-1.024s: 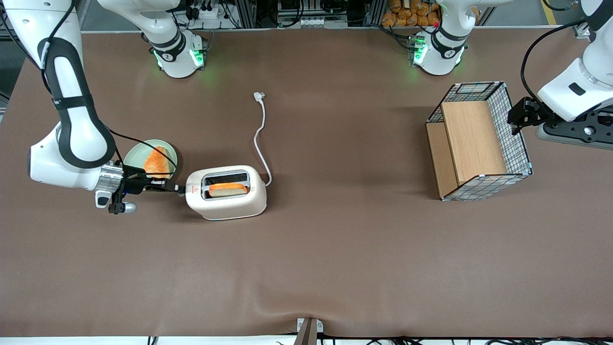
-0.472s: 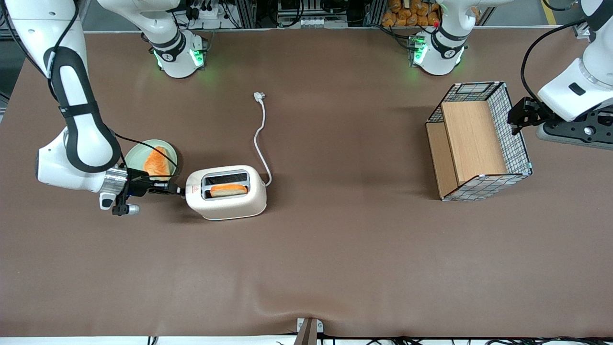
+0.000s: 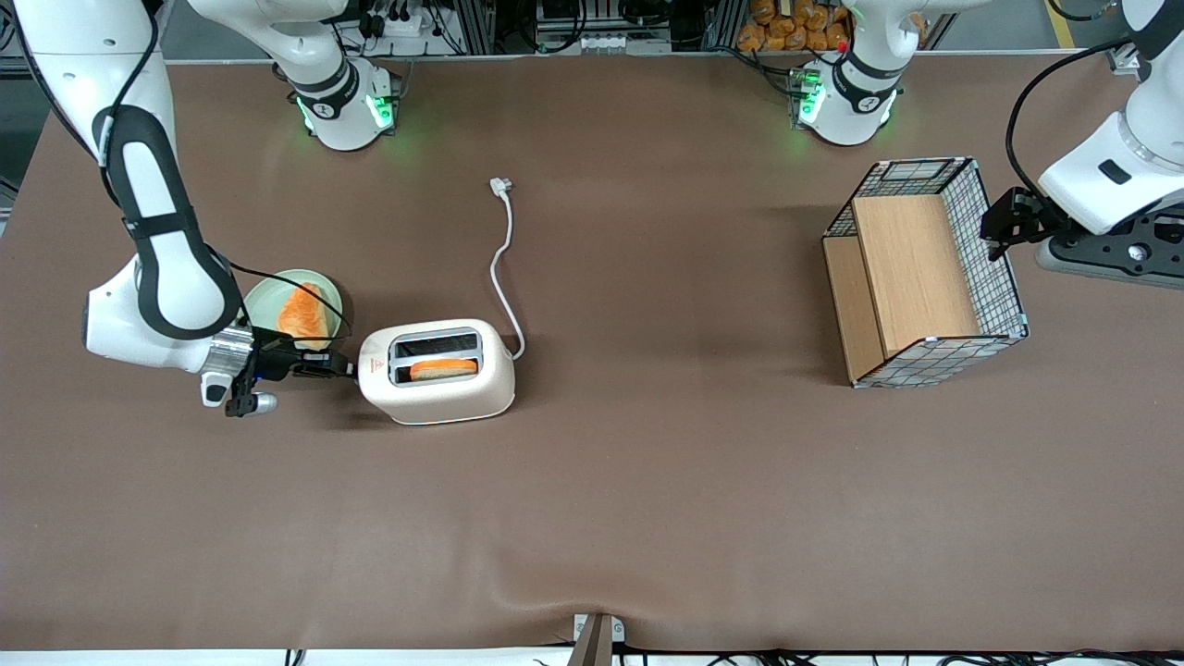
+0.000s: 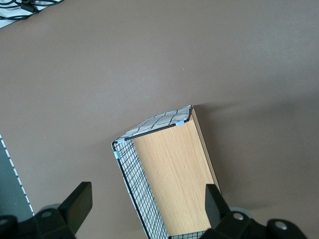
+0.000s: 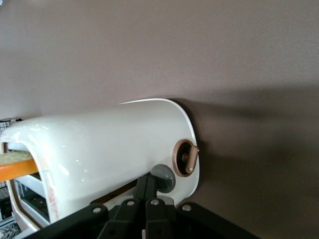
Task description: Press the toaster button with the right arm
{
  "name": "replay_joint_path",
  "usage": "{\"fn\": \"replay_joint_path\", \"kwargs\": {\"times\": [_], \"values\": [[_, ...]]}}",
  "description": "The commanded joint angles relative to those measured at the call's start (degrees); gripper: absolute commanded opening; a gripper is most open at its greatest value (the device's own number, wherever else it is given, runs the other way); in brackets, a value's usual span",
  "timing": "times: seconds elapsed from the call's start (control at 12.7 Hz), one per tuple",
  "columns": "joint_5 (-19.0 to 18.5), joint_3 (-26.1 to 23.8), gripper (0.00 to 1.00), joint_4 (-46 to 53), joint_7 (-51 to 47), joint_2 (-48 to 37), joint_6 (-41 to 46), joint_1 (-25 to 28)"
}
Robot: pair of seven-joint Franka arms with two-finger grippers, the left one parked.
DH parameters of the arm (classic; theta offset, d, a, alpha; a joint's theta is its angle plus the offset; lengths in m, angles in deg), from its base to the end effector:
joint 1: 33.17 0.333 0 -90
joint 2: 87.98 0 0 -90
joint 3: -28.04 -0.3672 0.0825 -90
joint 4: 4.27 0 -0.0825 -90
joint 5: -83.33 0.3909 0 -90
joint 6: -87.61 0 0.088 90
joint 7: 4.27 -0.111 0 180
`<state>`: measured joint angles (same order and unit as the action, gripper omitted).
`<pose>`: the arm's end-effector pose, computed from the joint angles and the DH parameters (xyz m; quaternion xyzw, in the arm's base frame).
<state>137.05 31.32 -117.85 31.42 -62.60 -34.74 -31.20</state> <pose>0.6184 0.0254 0.2692 -0.9348 0.0179 0.0141 0.3545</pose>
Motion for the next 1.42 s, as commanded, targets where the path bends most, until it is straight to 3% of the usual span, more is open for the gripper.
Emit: {"fn": "replay_joint_path", "kwargs": {"times": [0.0, 0.71, 1.1, 1.18, 1.34], "values": [[3.23, -0.47, 0.00, -0.94, 6.83, 3.27, -2.71, -0.48], [5.96, -0.47, 0.00, 0.12, 9.75, 6.09, -5.44, -0.13], [4.91, -0.03, 0.00, 2.14, -3.32, 2.85, -5.00, 0.13], [3.26, 0.06, 0.00, 1.97, -6.66, 0.75, -5.09, 0.31], [-3.49, 0.15, 0.00, 2.23, -16.74, -2.60, -5.00, 0.40]]}}
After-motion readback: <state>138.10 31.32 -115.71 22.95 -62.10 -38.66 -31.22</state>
